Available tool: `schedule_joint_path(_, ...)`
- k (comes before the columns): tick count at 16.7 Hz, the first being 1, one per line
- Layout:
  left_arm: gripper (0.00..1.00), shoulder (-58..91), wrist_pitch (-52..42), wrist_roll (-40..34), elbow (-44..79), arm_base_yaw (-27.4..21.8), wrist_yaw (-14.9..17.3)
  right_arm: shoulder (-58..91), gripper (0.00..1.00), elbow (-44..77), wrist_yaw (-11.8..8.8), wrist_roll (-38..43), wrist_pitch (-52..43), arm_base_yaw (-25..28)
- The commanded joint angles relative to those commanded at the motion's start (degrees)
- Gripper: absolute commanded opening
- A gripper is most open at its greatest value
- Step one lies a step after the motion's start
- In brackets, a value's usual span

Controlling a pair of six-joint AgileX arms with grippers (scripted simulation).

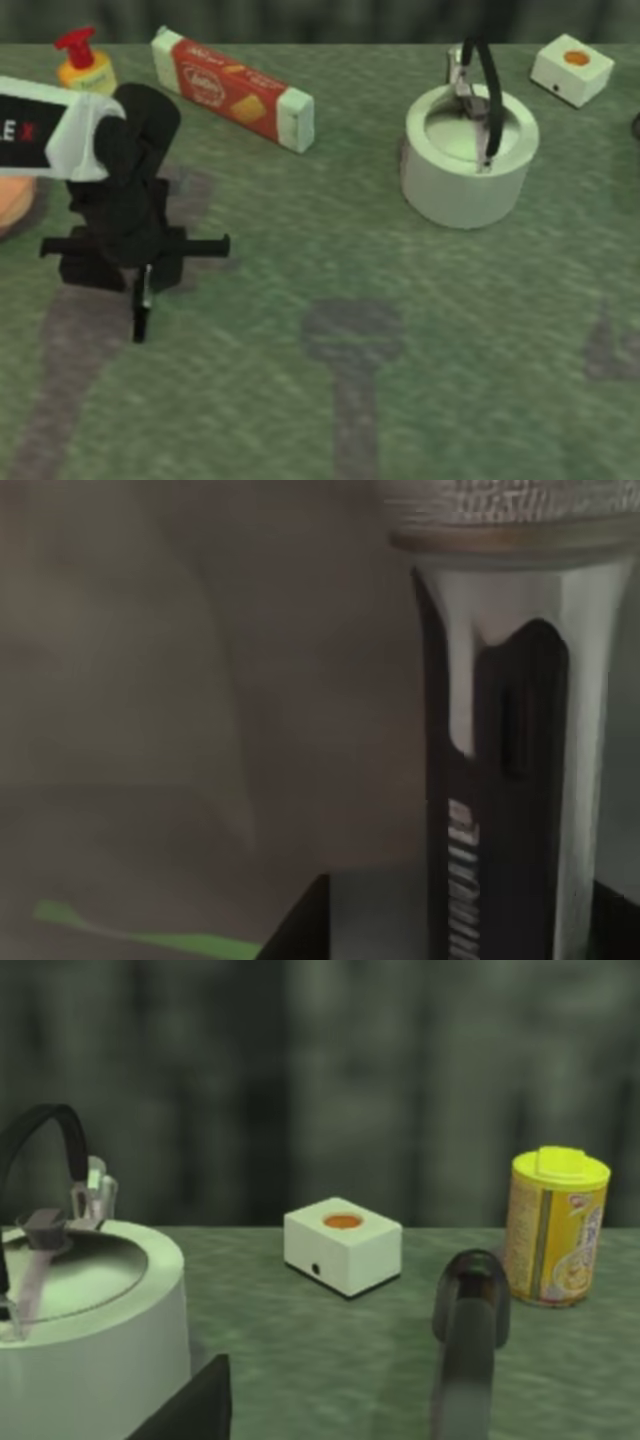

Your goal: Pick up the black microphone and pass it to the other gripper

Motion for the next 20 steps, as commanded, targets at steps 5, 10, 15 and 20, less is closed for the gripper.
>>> schedule_joint_path(5,0.0,0.0,0.0,0.0,0.0,0.0,0.0,0.0,1.0,0.0,0.0,0.0,0.0,0.0)
schedule_joint_path(10,0.0,-4.4,1.3,2.7,0.0,0.4,-1.2,0.0,1.0,0.0,0.0,0.0,0.0,0.0)
schedule_joint_path(15,0.0,-7.6,17.8,5.5,-3.8,0.9,5.9,0.0,1.0,0.0,0.0,0.0,0.0,0.0)
schedule_joint_path(20,0.0,-12.6,42.7,9.4,-10.6,1.9,15.8,0.0,1.0,0.0,0.0,0.0,0.0,0.0)
